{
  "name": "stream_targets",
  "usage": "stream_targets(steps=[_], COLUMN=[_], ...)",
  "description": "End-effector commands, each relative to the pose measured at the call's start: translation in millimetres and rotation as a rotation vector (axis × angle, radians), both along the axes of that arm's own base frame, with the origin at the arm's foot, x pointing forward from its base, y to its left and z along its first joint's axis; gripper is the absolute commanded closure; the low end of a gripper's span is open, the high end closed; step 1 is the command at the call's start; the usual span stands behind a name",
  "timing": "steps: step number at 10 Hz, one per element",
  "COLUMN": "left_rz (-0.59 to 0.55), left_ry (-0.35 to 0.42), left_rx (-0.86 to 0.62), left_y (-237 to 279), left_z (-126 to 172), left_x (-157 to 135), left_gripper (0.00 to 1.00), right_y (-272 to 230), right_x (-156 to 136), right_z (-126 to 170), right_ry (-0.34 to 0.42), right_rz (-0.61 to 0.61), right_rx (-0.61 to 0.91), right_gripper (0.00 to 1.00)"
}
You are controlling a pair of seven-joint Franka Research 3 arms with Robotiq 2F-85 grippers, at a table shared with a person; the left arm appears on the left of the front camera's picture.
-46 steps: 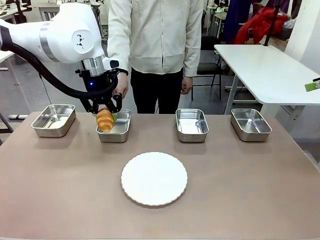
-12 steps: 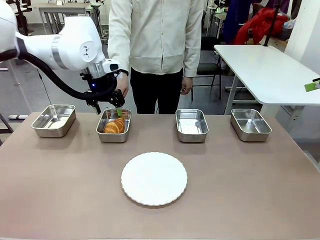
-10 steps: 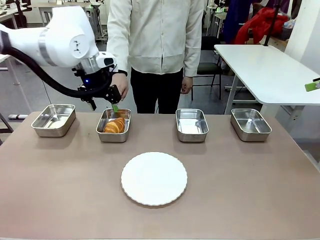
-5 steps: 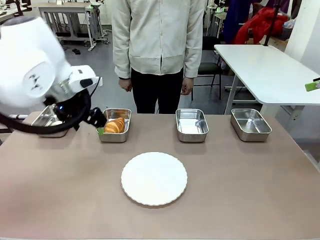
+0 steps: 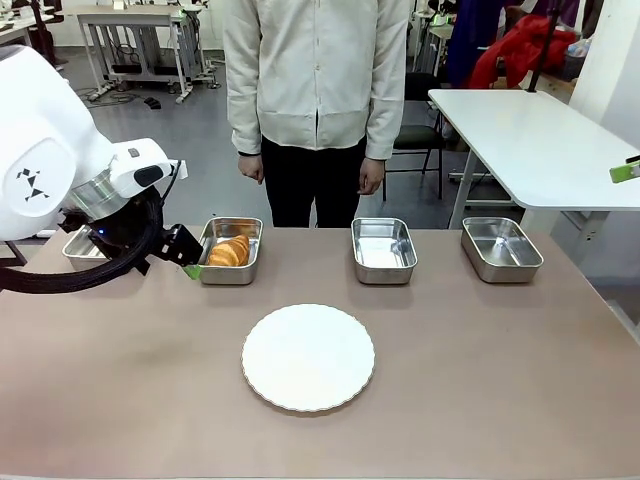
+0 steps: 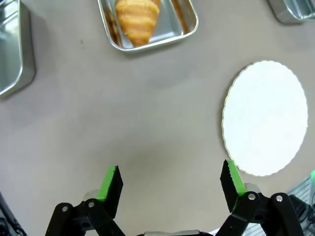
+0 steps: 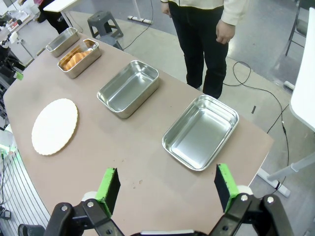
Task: Place the bread in the container.
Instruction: Place the Butter Roll into the Airtight Container indicated by the human.
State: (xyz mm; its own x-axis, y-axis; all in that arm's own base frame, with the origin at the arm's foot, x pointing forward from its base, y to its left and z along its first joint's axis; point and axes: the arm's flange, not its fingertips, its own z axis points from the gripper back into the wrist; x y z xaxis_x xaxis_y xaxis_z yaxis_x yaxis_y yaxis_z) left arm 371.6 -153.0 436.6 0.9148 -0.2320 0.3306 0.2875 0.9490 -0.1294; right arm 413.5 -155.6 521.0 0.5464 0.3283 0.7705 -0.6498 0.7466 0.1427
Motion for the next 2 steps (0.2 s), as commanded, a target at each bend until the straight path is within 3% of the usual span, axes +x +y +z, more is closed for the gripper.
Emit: stream_targets(steps=[1,2], left_rz=[-0.005,-0.005], left_ry=[-0.016,-0.016], left_rx=[0.003,0.003], left_y=[-1.5,-1.5], left_z=[2.6,2.6], left_x=[-0.1,-0.1], left_gripper=[0.0,0.0], right_y=[0.2,0.2], right_x=[1.8,1.8], right_z=[0.9,0.9], right_ry=[-0.024,-0.024], right_rz=[0.009,0.009], right_rx=[0.017,0.017], right_gripper=[0.0,0.0])
